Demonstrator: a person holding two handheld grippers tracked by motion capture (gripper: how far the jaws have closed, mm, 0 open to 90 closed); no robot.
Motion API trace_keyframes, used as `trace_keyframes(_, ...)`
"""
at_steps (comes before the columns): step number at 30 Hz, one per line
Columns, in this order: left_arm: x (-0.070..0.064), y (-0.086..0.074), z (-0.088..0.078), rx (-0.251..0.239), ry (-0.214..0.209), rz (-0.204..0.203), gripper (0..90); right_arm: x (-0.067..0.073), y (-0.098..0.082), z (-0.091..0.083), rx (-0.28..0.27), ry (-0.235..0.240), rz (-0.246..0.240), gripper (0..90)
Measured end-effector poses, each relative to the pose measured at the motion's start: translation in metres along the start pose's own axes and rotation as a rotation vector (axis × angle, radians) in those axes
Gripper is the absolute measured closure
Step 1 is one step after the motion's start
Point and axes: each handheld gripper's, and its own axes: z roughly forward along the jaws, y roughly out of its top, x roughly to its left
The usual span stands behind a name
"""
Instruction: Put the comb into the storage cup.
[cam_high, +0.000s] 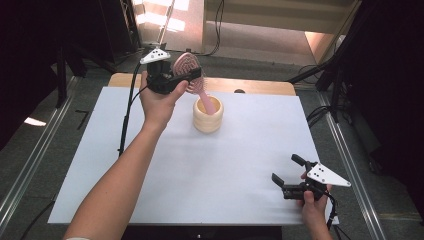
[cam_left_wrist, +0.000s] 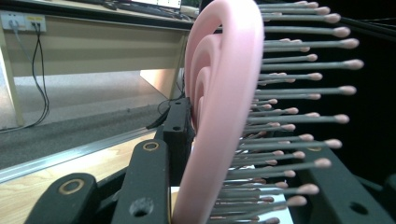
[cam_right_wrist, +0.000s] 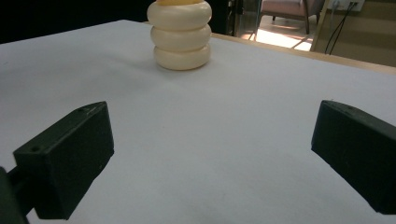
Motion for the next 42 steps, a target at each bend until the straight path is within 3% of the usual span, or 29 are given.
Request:
trace_keyframes(11, 0.006, -0.003, 0.006, 0.003, 0.033, -0.001, 64.2, -0.001, 0.0, 0.0, -0.002, 0.0, 0.0, 0.0)
trace_keyframes(42, 0.008, -0.026, 0.032, 0.048, 0.062, -0.005, 64.1, 0.0, 0.0, 0.0, -0.004, 0.005, 0.002, 0.0)
